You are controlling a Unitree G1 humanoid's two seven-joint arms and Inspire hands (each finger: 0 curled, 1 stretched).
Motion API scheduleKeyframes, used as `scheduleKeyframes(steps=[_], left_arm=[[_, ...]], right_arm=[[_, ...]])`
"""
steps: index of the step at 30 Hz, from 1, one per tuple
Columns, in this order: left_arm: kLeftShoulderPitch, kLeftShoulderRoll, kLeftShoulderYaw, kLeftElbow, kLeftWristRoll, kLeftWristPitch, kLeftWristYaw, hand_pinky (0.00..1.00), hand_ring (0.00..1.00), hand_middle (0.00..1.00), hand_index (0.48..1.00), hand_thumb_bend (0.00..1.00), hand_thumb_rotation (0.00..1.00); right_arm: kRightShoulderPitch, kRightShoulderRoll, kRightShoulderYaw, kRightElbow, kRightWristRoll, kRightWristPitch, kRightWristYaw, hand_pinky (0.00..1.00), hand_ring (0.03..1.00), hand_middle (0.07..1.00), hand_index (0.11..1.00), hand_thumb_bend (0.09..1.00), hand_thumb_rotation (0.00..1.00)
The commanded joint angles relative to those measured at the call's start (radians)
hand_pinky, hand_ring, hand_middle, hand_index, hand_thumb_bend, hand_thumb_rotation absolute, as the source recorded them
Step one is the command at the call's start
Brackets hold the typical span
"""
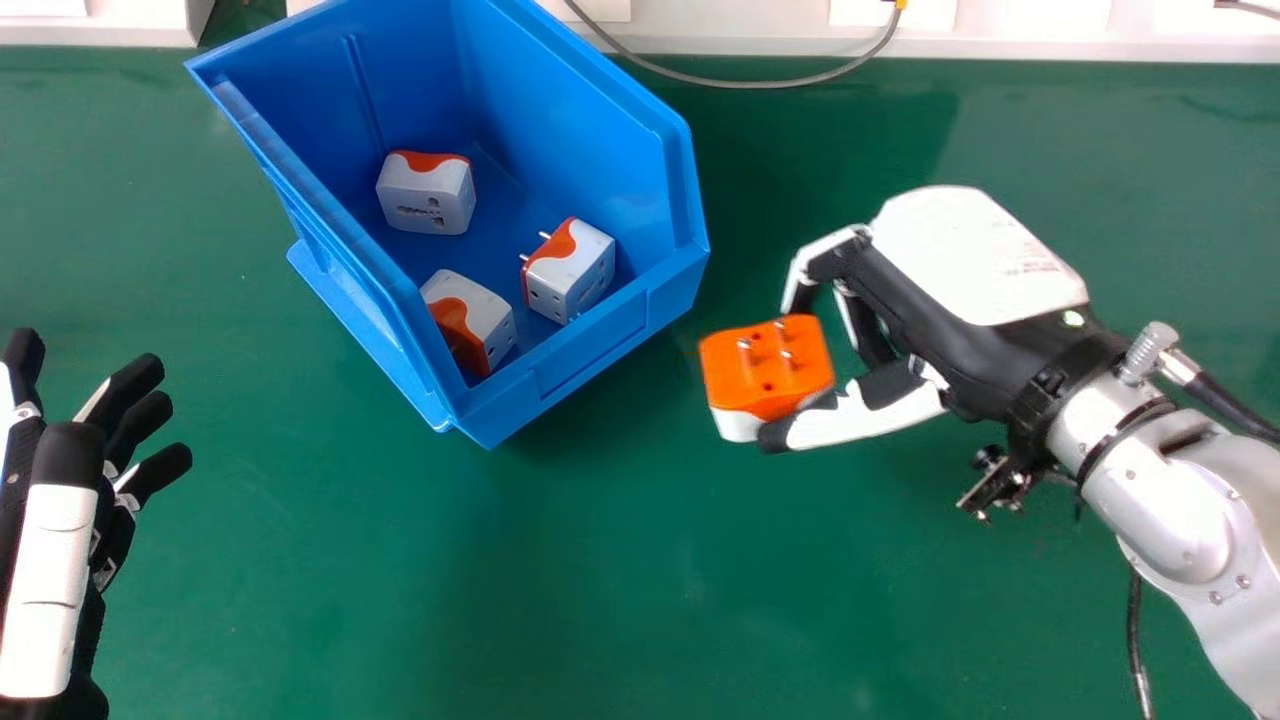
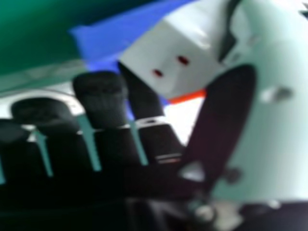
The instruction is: Pick all objects and put in blue box
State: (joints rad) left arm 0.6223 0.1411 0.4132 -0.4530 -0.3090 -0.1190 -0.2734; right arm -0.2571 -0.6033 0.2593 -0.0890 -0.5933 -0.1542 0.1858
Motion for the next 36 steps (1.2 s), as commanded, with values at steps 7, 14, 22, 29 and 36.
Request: scheduleKeyframes(steps=[7,14,22,29,36], left_arm=[[-0.025,0.011,-0.005,-0.021,0.013,0.017,0.019,0.82,0.89,0.90,0.956,0.90,0.87],[-0.039,0.014,-0.009,-0.021,0.035,0.028,0.027,0.81,0.88,0.89,0.951,0.90,0.87],[-0.062,0.022,-0.005,0.014,0.053,0.016,0.022,0.81,0.89,0.89,0.952,0.88,0.87],[-0.067,0.024,0.000,0.023,0.050,0.009,0.010,0.81,0.89,0.89,0.953,0.87,0.87],[-0.070,0.026,0.000,0.028,0.046,0.013,0.009,0.80,0.88,0.89,0.953,0.89,0.88]], right_arm=[[-0.078,0.078,-0.029,-0.193,0.038,-0.016,0.042,0.02,0.057,0.108,0.133,0.340,0.26],[-0.250,0.186,0.030,-0.058,-0.019,-0.060,0.008,0.01,0.048,0.099,0.129,0.348,0.27],[-0.544,0.408,0.095,0.326,-0.126,0.023,-0.157,0.02,0.069,0.133,0.160,0.323,0.25],[-0.791,0.543,0.139,0.777,-0.176,0.106,-0.338,0.08,0.140,0.231,0.216,0.313,0.30],[-0.895,0.607,0.164,1.023,-0.151,0.129,-0.412,0.06,0.107,0.179,0.175,0.338,0.30]])
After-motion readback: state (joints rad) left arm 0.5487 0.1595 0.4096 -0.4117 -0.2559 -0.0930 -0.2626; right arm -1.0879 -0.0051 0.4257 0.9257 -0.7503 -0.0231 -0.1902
